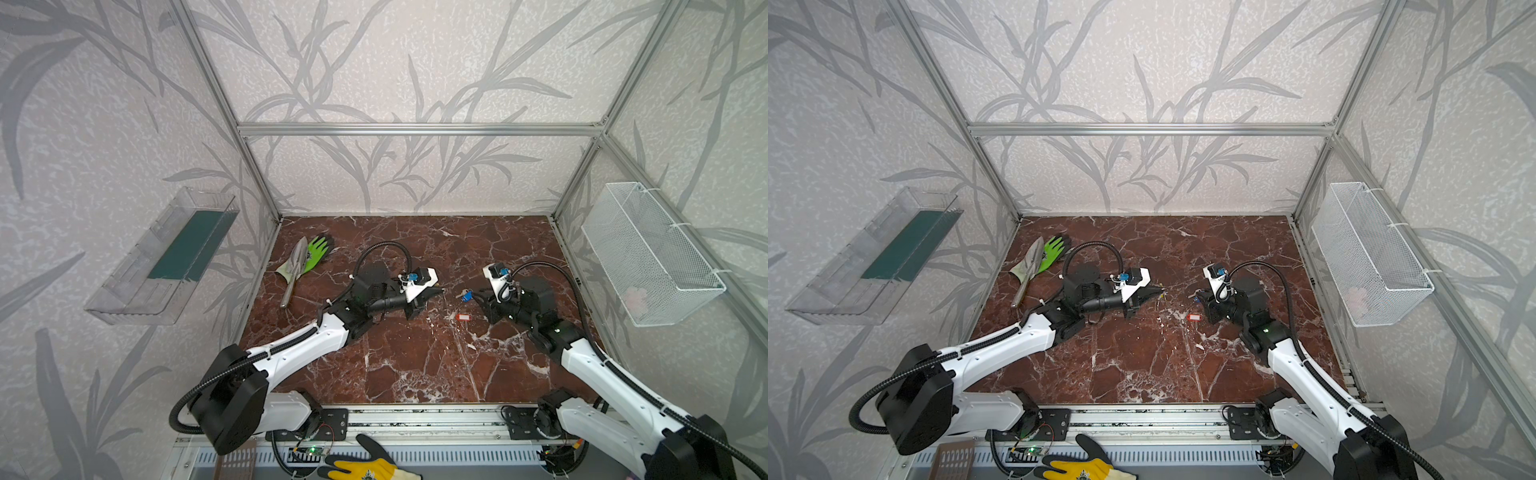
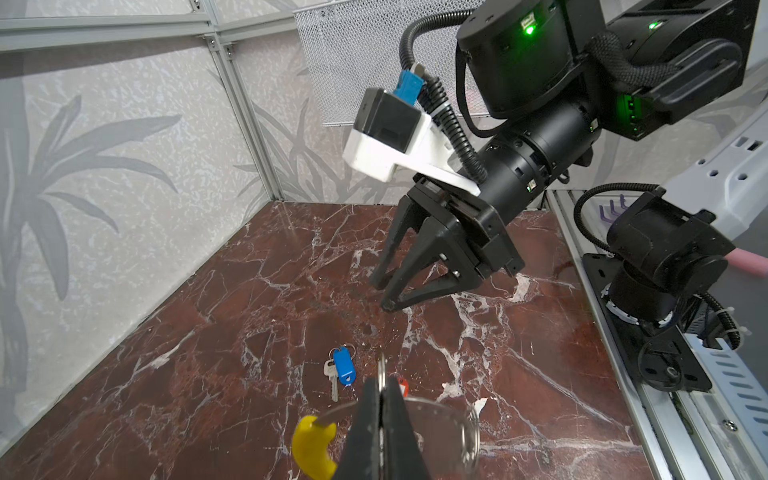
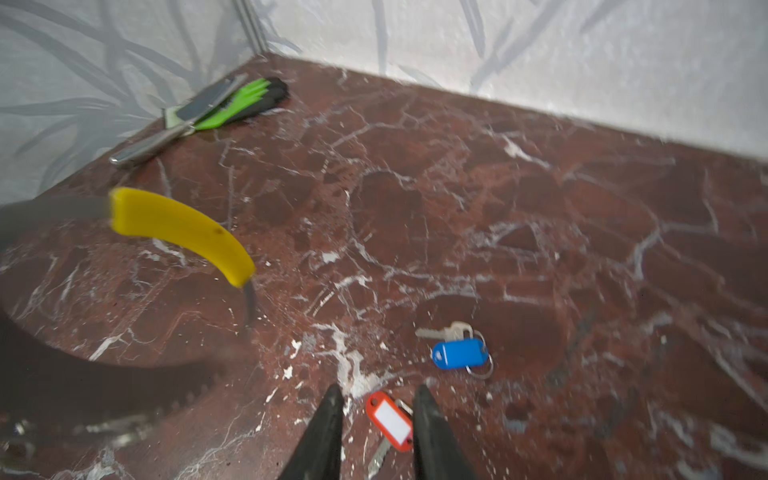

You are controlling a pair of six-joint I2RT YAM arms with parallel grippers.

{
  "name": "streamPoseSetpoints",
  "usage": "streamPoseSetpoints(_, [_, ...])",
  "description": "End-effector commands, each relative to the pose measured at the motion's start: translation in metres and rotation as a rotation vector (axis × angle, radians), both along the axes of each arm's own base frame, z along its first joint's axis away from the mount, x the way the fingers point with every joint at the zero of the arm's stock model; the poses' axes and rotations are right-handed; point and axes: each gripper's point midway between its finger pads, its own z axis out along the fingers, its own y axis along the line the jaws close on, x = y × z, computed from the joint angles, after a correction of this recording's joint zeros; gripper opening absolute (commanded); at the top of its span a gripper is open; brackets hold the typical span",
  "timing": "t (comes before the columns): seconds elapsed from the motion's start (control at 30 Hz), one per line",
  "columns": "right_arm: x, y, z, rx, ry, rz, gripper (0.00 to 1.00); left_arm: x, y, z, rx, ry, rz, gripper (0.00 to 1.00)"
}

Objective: Put the keys on the keyring

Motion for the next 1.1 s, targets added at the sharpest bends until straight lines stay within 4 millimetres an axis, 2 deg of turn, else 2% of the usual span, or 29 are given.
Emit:
streamPoseSetpoints(0.0, [-0.005, -0.030, -0.034, 0.002, 0.226, -0.252, 0.29, 0.005, 0.007, 0.024, -0.041, -0.112, 0.030, 0.00])
streamPoseSetpoints(0.13, [-0.007, -0.036, -0.063, -0.041, 0.304, -0.290, 0.26, 0.008, 0.012, 0.023, -0.040, -0.128, 0.048, 0.00])
streamPoseSetpoints(0.27, [-0.006, -0.033, -0.081, -0.069, 0.355, -0.288, 0.26, 0.009, 0.013, 0.020, -0.037, -0.125, 0.048, 0.00])
streamPoseSetpoints(0.47, [0.002, -0.015, -0.102, -0.016, 0.370, -0.235, 0.24, 0.008, 0.013, 0.016, -0.033, -0.119, 0.042, 0.00])
streamPoseSetpoints(0.6, [0.005, -0.004, -0.111, -0.004, 0.392, -0.193, 0.22, 0.009, 0.013, 0.015, -0.028, -0.119, 0.043, 0.00])
streamPoseSetpoints(0.87, [0.005, 0.005, -0.123, -0.001, 0.414, -0.156, 0.22, 0.009, 0.013, 0.013, -0.016, -0.121, 0.043, 0.00])
streamPoseSetpoints(1.07, [0.007, 0.001, -0.132, -0.033, 0.428, -0.179, 0.20, 0.009, 0.013, 0.012, -0.013, -0.119, 0.041, 0.00])
